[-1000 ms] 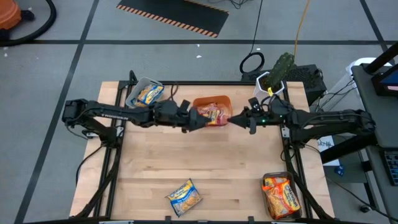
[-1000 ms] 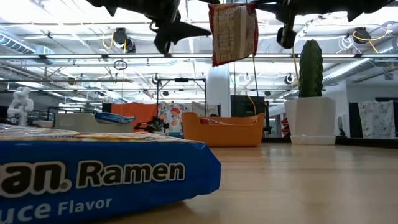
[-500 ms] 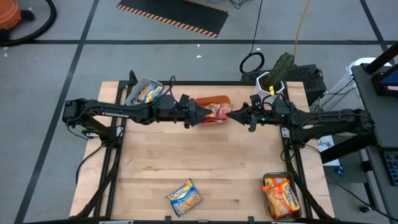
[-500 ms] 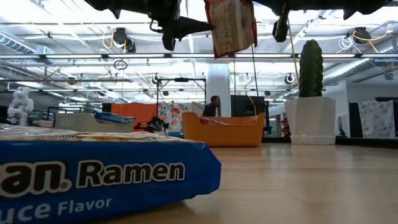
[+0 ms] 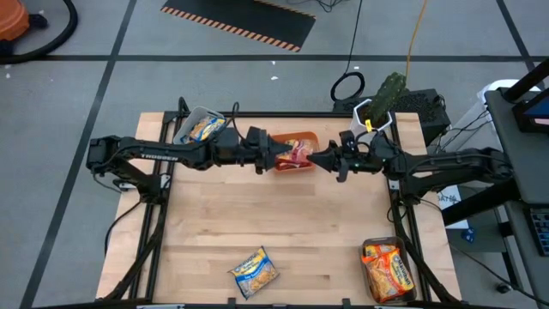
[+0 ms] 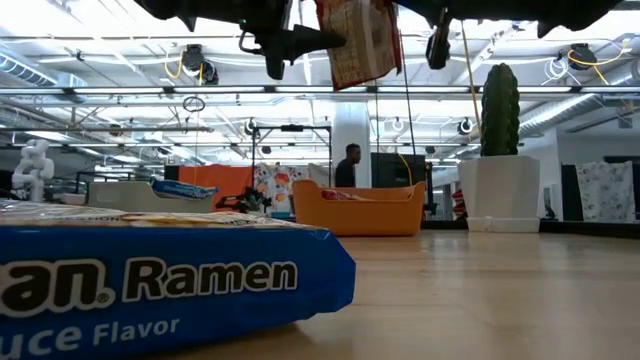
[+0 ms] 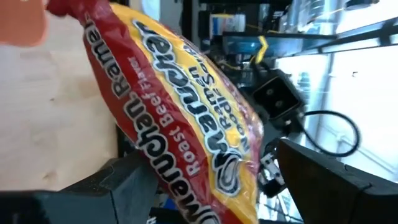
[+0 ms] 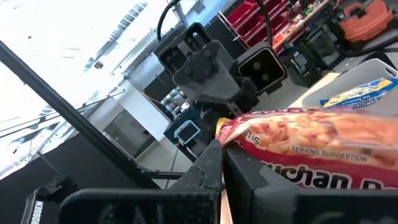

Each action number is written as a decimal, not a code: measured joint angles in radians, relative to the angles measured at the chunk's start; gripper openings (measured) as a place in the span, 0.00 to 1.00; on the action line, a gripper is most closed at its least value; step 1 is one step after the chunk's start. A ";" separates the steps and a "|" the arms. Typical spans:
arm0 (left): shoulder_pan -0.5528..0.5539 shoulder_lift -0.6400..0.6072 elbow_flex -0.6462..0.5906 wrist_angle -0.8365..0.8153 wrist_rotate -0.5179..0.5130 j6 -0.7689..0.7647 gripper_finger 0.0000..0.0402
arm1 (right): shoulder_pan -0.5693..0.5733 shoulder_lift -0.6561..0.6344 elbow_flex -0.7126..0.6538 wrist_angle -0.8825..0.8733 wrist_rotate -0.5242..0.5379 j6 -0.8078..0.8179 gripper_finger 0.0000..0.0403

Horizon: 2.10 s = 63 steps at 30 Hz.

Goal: Sort Maruchan noodles
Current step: Put the red noodle pack into the orange bin

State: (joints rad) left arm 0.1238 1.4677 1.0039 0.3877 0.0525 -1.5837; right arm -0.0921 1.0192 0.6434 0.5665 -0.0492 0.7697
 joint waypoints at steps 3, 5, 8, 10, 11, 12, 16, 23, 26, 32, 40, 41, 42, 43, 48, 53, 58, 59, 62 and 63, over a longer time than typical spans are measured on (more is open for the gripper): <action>0.001 0.001 0.000 0.017 0.000 -0.011 0.79 | 0.000 0.019 0.000 0.037 0.003 0.001 0.00; -0.001 0.001 0.000 0.015 0.001 -0.012 0.79 | 0.000 0.031 0.000 0.059 0.002 0.001 0.00; -0.002 0.001 0.000 0.019 0.004 -0.004 0.79 | 0.000 0.044 0.000 0.077 0.004 0.003 0.00; -0.001 0.001 0.000 0.027 0.003 0.000 0.79 | 0.000 0.051 0.000 0.076 0.004 0.003 0.00; 0.000 0.001 0.000 0.028 0.000 0.000 0.79 | 0.000 0.056 0.000 0.076 0.004 0.003 0.00; 0.001 0.001 0.000 0.028 -0.002 0.001 0.78 | 0.000 0.060 0.000 0.077 0.004 0.003 0.00; 0.000 0.006 0.000 0.029 -0.004 0.031 0.71 | 0.000 0.070 0.000 0.077 0.001 0.000 0.00; 0.005 0.018 0.000 0.035 -0.008 0.066 0.58 | 0.000 0.071 0.000 0.072 0.001 -0.008 0.00; 0.011 0.020 0.000 0.035 -0.009 0.107 0.53 | 0.000 0.071 0.000 0.063 0.000 -0.006 0.00; 0.016 0.020 0.000 0.037 -0.008 0.198 0.41 | 0.000 0.071 0.000 0.017 -0.003 -0.011 0.00; 0.022 0.020 0.000 0.037 -0.009 0.255 0.33 | 0.000 0.071 0.000 0.012 -0.011 -0.010 0.04; 0.023 0.020 0.000 0.037 -0.009 0.261 0.33 | 0.000 0.071 0.000 0.012 -0.012 0.003 0.06; 0.022 0.020 0.000 0.037 -0.011 0.269 0.33 | 0.000 0.071 0.000 0.012 -0.013 0.020 0.08; 0.022 0.020 0.000 0.037 -0.012 0.281 0.33 | 0.000 0.071 0.000 0.012 -0.013 0.041 0.10; 0.022 0.020 0.000 0.037 -0.012 0.375 0.33 | 0.000 0.068 0.000 0.012 -0.017 0.225 0.25; 0.022 0.020 0.000 0.037 -0.011 0.500 0.33 | 0.000 0.067 0.000 -0.007 -0.090 0.457 0.41; 0.022 0.020 0.000 0.048 -0.011 0.574 0.33 | 0.001 0.068 0.000 -0.025 -0.141 0.625 0.51; 0.022 0.020 0.000 0.063 -0.011 0.584 0.33 | 0.000 0.067 0.000 -0.025 -0.141 0.643 0.53; 0.022 0.020 0.000 0.131 -0.011 0.621 0.33 | -0.005 0.067 0.000 -0.029 -0.158 0.665 0.57; 0.023 0.020 0.000 0.152 -0.011 0.638 0.33 | -0.010 0.067 0.000 -0.034 -0.168 0.666 0.58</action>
State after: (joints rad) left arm 0.1470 1.4876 1.0035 0.5394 0.0414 -0.9454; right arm -0.1017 1.0864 0.6434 0.5328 -0.2171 1.4353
